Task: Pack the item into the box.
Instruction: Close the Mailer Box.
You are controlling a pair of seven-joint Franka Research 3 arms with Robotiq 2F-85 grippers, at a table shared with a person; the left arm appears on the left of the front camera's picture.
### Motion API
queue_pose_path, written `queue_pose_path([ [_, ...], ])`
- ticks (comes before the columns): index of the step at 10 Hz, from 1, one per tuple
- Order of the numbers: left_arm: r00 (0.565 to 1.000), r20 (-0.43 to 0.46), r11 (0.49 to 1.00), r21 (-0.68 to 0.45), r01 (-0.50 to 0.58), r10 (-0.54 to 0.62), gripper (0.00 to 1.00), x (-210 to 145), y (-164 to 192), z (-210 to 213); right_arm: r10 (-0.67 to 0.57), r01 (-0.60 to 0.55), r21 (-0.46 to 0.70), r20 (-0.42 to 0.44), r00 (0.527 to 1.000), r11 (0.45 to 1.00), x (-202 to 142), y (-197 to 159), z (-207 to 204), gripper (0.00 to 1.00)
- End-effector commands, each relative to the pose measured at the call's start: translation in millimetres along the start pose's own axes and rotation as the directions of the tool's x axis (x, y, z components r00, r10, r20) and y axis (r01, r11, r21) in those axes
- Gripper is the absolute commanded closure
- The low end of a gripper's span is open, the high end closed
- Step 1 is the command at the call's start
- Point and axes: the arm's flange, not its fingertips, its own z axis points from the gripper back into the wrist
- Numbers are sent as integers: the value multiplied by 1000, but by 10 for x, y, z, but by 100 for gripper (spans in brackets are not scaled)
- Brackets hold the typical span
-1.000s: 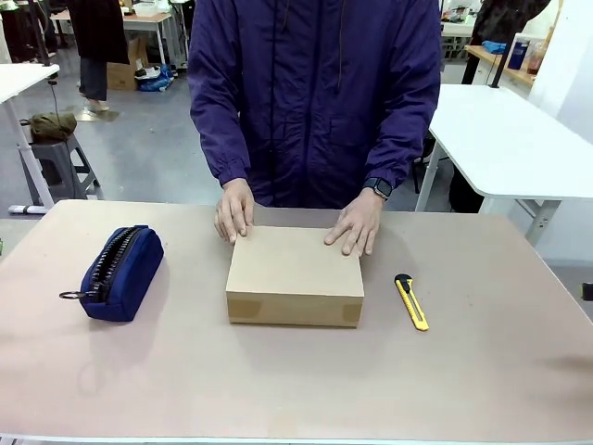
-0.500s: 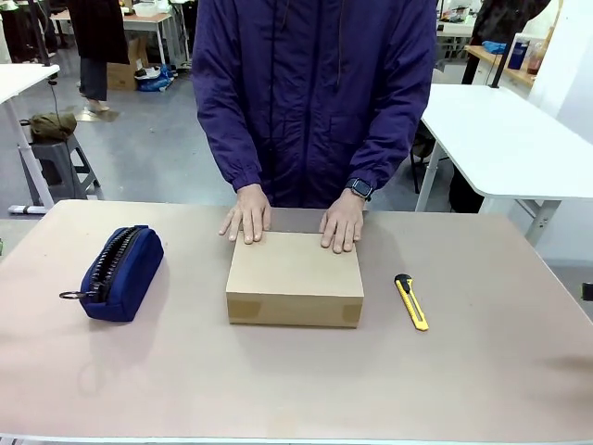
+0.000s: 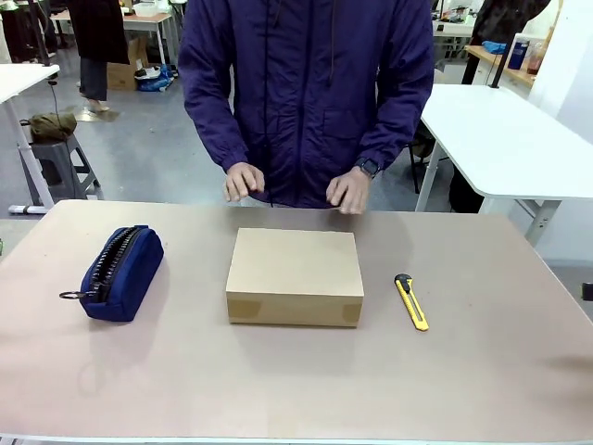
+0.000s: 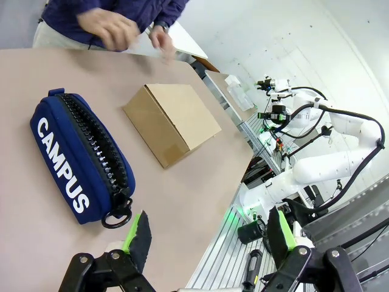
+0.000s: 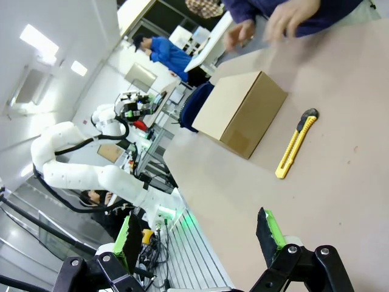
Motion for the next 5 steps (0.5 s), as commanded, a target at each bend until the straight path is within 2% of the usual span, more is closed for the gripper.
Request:
queue_pose_path([
  [1,1000,-10,1000,-1,4,-4,0,-7,-36,9,9,-9,-4,-1,1000,1000,15,24,0,0],
  [5,1000,-10,1000,-1,4,-4,0,-7,-36,9,9,-9,-4,-1,1000,1000,15,24,0,0],
])
